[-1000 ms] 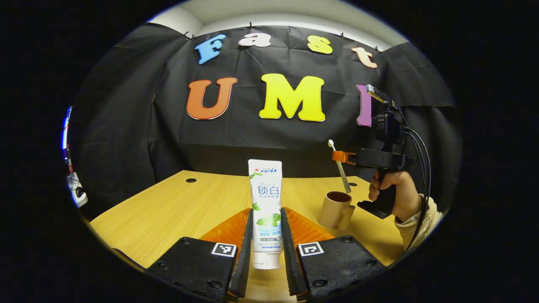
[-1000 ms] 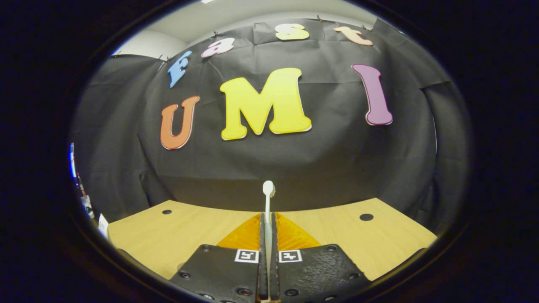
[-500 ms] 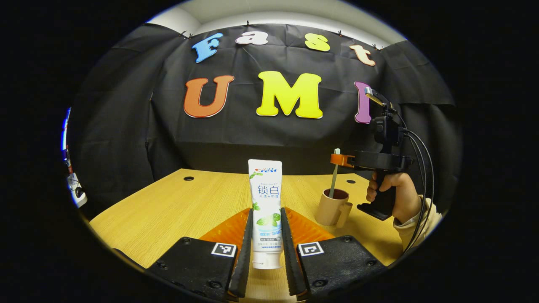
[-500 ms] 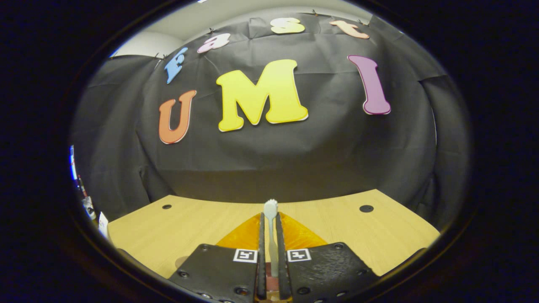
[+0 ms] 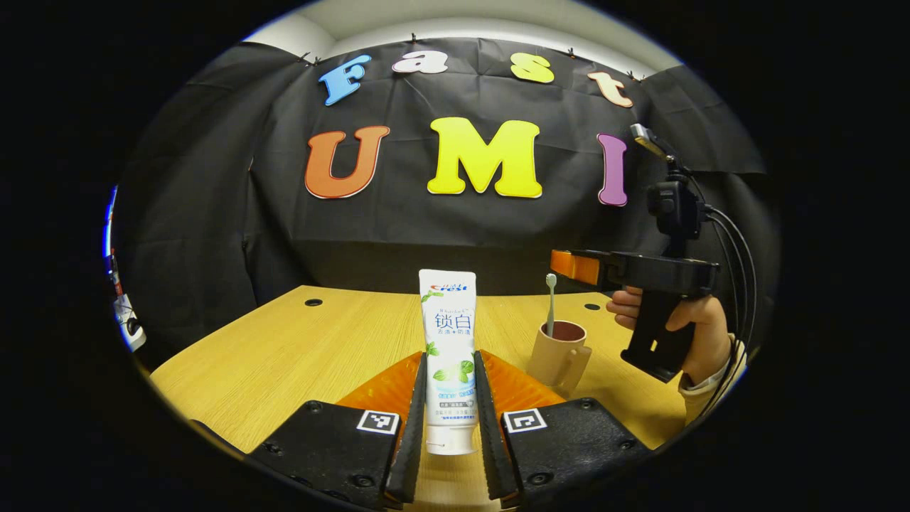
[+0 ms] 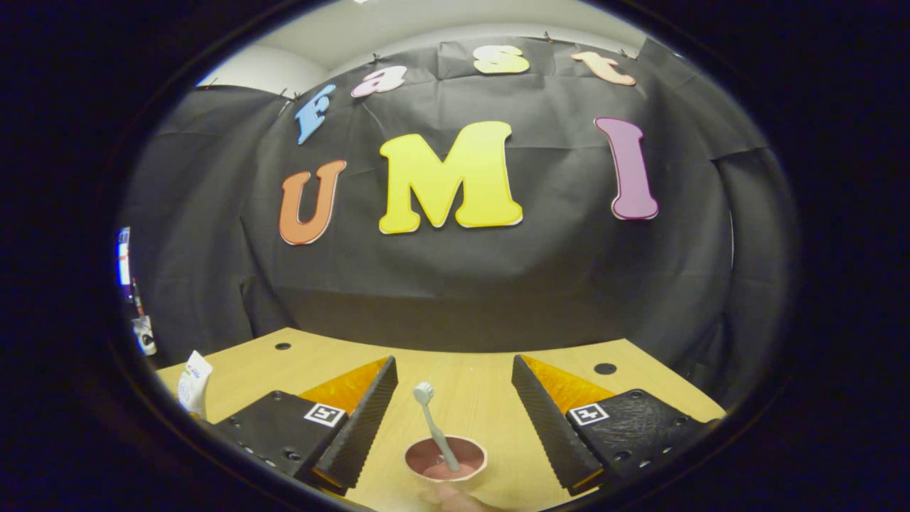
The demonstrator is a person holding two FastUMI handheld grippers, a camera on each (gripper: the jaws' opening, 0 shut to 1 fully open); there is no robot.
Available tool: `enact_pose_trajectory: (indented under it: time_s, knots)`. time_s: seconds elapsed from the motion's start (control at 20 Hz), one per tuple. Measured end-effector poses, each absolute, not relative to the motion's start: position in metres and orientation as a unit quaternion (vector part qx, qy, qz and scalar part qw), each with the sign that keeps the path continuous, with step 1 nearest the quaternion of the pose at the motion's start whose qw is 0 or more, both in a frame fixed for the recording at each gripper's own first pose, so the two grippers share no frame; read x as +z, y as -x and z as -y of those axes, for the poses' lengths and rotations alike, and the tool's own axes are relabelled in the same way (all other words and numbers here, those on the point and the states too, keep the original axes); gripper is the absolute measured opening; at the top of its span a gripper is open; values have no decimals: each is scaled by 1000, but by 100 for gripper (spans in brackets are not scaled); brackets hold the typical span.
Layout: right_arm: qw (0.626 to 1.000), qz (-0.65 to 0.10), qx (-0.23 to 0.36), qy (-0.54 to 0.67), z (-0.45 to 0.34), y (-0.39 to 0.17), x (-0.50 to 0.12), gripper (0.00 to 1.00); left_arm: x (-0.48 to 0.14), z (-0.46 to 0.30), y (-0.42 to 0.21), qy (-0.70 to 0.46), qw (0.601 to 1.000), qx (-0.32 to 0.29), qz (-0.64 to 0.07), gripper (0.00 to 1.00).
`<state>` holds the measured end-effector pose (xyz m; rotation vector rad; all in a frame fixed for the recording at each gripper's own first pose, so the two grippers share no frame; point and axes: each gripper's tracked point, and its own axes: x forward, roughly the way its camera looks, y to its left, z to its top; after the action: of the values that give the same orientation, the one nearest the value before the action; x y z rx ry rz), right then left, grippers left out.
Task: Put the toothbrush and toothpaste on the desktop into the cup, then pick up the cup and place it on the coaster on the desktop.
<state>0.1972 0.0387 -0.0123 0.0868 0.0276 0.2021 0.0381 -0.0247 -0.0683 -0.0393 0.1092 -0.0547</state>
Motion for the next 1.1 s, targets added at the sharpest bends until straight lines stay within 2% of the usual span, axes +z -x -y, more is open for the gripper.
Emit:
enact_pose_trajectory:
  time_s: [0.2,0.25,0.3,0.4,0.45,0.5,0.6,0.65,0.7,0.75,1.1]
  knots:
    - [994,4,96,-43,-19,-167,-7,98,-66,41,-55,15,998,-30,-51,39]
    - [994,8,97,-40,-15,-158,-8,96,-64,46,-59,14,998,-33,-50,43]
    - [995,11,91,-36,-7,-151,-9,96,-62,52,-63,15,998,-36,-47,39]
    - [996,14,81,-33,8,-136,-14,98,-60,64,-72,17,998,-42,-43,39]
    - [996,12,79,-36,14,-128,-17,98,-59,71,-78,18,998,-44,-42,43]
    - [996,8,80,-41,19,-122,-21,98,-60,78,-83,17,998,-46,-44,39]
    - [996,2,80,-48,29,-110,-29,98,-59,91,-92,20,997,-52,-47,39]
    - [996,1,78,-51,37,-106,-33,98,-57,99,-97,24,997,-58,-47,43]
    - [996,3,74,-53,45,-103,-36,98,-53,108,-103,29,997,-64,-44,35]
    - [996,3,70,-54,52,-100,-40,98,-49,117,-107,29,996,-70,-43,39]
    - [994,-2,64,-92,84,-88,-50,96,-17,164,-148,33,996,-81,-7,39]
